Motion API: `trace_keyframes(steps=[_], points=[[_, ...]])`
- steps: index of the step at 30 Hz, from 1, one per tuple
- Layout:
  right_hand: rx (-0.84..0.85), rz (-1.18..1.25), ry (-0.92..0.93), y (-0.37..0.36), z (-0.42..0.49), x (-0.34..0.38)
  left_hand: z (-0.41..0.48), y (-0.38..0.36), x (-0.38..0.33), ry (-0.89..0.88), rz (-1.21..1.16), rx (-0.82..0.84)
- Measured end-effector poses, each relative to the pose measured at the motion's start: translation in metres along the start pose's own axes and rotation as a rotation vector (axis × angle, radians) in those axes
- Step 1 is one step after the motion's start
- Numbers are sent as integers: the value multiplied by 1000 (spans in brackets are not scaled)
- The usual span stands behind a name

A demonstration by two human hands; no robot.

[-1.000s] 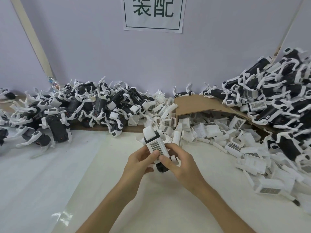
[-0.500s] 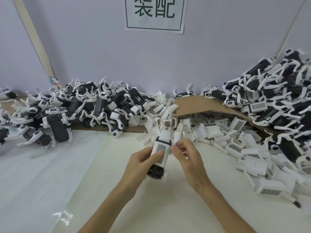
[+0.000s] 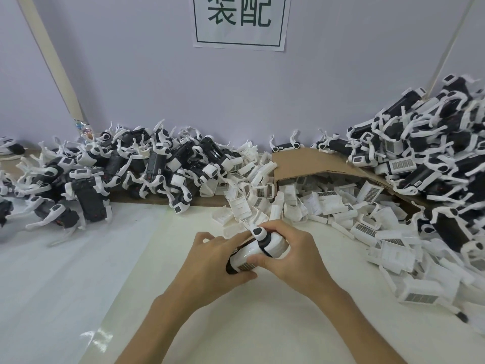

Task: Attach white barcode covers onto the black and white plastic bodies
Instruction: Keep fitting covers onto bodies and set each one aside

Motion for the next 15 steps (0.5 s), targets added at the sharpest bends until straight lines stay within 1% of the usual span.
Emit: trace_keyframes(steps=[3, 5, 7, 10, 15], points=[[-1, -38, 19, -3, 0, -2, 0, -3, 7, 48, -32, 12], [51, -60, 7, -4, 0, -5, 0, -3, 5, 39, -48, -25], [70, -85, -10, -5, 0, -8, -2, -3, 2, 23, -19, -69], [34, -93, -3, -7, -2, -8, -4, -3, -2, 40, 25, -150], [-31, -105, 64, -6, -1, -3, -3, 2, -8, 58, 95, -252]])
Point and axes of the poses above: each hand's wrist, its own z-axis towards the middle knuckle, its own y-axis out of the back of the hand, x = y × z, the point moved 3 cm from there along z, towards the middle knuckle, and after that the axes turned 6 degrees about -z, right-handed, at the moved point
